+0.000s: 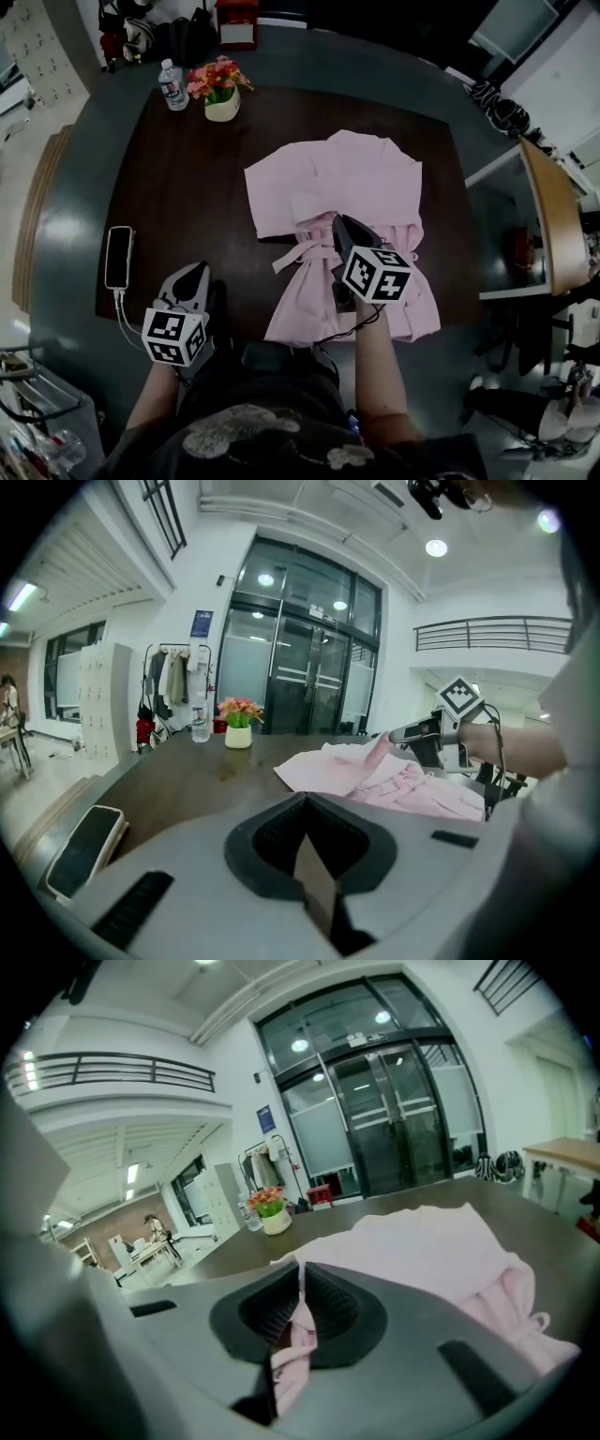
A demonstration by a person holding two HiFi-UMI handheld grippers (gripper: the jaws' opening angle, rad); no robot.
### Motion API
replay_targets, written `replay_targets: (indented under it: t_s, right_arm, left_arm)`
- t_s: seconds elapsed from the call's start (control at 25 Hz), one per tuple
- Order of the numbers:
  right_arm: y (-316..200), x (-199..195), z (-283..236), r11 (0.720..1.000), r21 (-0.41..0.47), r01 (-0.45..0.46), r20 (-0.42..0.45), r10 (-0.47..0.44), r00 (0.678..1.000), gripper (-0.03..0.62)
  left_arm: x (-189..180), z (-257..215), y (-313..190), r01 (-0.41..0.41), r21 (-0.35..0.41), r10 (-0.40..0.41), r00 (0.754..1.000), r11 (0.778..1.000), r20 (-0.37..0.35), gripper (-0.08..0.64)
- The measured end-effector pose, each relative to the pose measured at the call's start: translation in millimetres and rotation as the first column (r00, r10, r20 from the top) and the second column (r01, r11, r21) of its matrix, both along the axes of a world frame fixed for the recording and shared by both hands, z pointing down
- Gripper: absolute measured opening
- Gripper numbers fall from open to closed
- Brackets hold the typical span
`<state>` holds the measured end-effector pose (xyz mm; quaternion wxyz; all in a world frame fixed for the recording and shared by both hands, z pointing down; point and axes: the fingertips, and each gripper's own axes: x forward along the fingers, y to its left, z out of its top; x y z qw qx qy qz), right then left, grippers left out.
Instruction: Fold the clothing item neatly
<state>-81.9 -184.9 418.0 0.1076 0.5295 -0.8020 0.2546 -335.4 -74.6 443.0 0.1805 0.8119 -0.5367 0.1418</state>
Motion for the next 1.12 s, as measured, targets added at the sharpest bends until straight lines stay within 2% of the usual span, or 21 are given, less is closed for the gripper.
replay_targets:
  t_s: [0.16,0.36,0.56,0.8,0.96,1.12]
  right_arm:
    - [2,78,31,0.996,-0.057,-0.062,0.051,0.065,0.997,0.011]
    - [10,121,52,0.994,-0.096,-0.050,0.096,0.059,0.994,0.011]
    - [14,132,57,0.994,-0.106,0.029,0.130,-0.015,0.991,0.011]
    - [4,130,39,0.985,-0.080,0.155,0.085,-0.149,0.985,0.011]
    - [-16,130,13,0.986,-0.028,0.163,0.084,-0.160,0.984,0.011]
    - [-35,139,-8,0.995,0.010,0.099,0.070,-0.099,0.993,0.011]
  left_arm:
    - [53,-13,1,-0.015,0.015,0.015,1.000,1.000,0.020,0.009]
    - [98,-23,4,-0.001,0.037,-0.001,0.999,0.999,0.042,0.009]
    - [132,-23,11,0.033,0.039,-0.035,0.998,0.999,0.045,0.009]
    - [159,-27,19,0.066,0.037,-0.067,0.997,0.997,0.036,0.009]
    - [163,-24,16,0.033,0.028,-0.034,0.999,0.999,0.036,0.009]
    - [149,-15,-1,0.012,0.020,-0.012,1.000,1.000,0.028,0.009]
